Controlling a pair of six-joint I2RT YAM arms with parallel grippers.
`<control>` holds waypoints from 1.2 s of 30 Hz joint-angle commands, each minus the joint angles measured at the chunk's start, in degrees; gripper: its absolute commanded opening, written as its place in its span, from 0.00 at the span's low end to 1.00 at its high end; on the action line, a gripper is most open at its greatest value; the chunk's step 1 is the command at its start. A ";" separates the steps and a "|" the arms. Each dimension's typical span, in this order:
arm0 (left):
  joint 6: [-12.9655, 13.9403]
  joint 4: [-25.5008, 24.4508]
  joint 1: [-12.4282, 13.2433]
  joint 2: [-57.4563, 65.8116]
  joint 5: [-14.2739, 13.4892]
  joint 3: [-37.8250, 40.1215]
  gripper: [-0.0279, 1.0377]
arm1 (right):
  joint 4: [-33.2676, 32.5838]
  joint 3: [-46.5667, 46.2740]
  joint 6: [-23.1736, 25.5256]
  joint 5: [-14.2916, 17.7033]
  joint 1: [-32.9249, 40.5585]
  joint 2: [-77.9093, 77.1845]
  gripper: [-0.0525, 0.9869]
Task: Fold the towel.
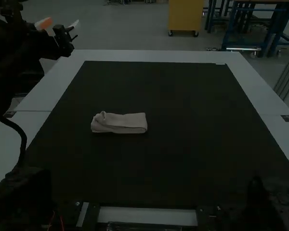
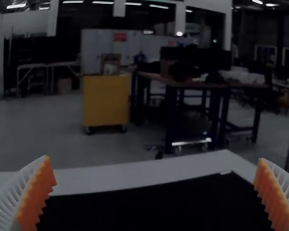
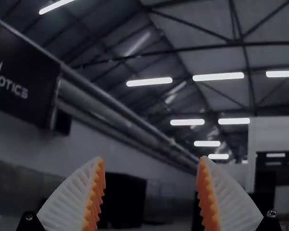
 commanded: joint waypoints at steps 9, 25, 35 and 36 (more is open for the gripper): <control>4.16 4.45 0.18 -30.25 -10.43 -12.37 0.94 | -7.60 -8.42 -7.30 17.09 0.45 -12.27 0.94; 25.16 24.93 0.71 -32.18 -19.92 -40.40 0.94 | 9.54 -48.50 -18.64 17.53 0.45 -12.36 0.94; 16.11 -3.81 0.71 -32.18 -32.40 -40.05 0.94 | -18.05 -50.96 -22.50 23.77 0.36 -12.36 0.94; 15.49 -5.66 0.62 -32.18 -32.31 -40.05 0.94 | -19.81 -50.96 -22.85 23.77 0.54 -12.36 0.94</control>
